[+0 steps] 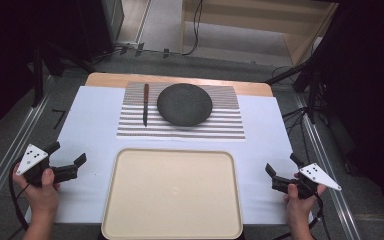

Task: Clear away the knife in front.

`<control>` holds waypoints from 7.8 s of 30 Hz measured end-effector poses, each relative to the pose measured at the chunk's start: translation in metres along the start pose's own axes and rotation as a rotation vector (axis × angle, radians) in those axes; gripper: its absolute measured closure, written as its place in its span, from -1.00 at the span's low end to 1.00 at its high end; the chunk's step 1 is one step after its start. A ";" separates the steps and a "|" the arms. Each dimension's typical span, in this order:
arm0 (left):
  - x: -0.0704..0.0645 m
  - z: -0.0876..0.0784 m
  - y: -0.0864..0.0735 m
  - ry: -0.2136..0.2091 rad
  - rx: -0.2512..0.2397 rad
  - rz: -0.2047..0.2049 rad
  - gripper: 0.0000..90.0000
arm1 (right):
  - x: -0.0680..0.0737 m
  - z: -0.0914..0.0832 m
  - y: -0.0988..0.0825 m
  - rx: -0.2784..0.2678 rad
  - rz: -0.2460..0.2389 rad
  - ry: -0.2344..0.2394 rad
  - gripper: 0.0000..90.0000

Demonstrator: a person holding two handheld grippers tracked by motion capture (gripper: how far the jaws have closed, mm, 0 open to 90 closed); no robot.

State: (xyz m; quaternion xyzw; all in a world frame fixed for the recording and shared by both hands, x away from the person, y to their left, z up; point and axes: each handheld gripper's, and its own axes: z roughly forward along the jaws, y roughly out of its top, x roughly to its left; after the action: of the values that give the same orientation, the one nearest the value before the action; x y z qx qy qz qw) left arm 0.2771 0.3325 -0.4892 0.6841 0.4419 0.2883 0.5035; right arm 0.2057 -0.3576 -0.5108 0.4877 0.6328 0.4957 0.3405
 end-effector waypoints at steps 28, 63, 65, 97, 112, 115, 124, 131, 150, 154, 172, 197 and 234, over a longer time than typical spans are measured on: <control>-0.042 0.042 0.070 -0.128 0.038 0.043 -1.00 | 0.004 0.004 -0.001 0.014 -0.029 0.042 -1.00; -0.061 0.170 0.131 -0.090 0.170 -0.035 -0.26 | 0.003 0.007 -0.001 0.027 -0.025 0.025 -1.00; -0.062 0.179 0.132 -0.086 0.189 -0.032 -0.22 | 0.003 0.007 -0.001 0.025 -0.027 0.026 -1.00; -0.062 0.297 0.131 0.025 0.516 -0.089 0.30 | 0.002 0.008 -0.001 0.031 -0.010 0.020 -1.00; -0.065 0.322 0.119 0.079 0.631 -0.108 0.45 | 0.001 0.009 -0.001 0.029 -0.009 0.021 -1.00; -0.067 0.325 0.115 0.122 0.652 -0.082 0.51 | 0.001 0.009 -0.002 0.030 -0.006 0.020 -1.00; -0.064 0.325 0.116 0.123 0.659 -0.066 0.69 | 0.001 0.010 -0.002 0.036 -0.009 0.016 -1.00; -0.063 0.325 0.115 0.100 0.656 -0.039 0.70 | 0.001 0.010 -0.002 0.039 -0.007 0.016 -1.00; -0.055 0.314 0.123 0.042 0.628 -0.067 0.71 | 0.000 0.010 -0.002 0.034 -0.008 0.020 -1.00; -0.056 0.307 0.130 0.028 0.608 -0.063 0.71 | 0.000 0.010 -0.002 0.035 -0.008 0.019 -1.00; -0.061 0.266 0.143 -0.026 0.537 -0.050 0.71 | 0.001 0.010 -0.002 0.035 -0.003 0.022 -1.00; -0.085 0.195 0.140 -0.119 0.481 0.005 0.71 | 0.000 0.010 -0.001 0.036 -0.007 0.021 -1.00; -0.124 0.110 0.098 -0.226 0.439 0.016 0.71 | -0.001 0.005 -0.001 -0.002 0.010 0.074 -1.00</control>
State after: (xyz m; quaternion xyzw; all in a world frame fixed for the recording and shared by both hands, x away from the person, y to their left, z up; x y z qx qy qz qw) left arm 0.3451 0.1642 -0.4264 0.8085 0.4294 0.1111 0.3869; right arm 0.2100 -0.3567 -0.5128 0.4720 0.6419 0.5158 0.3149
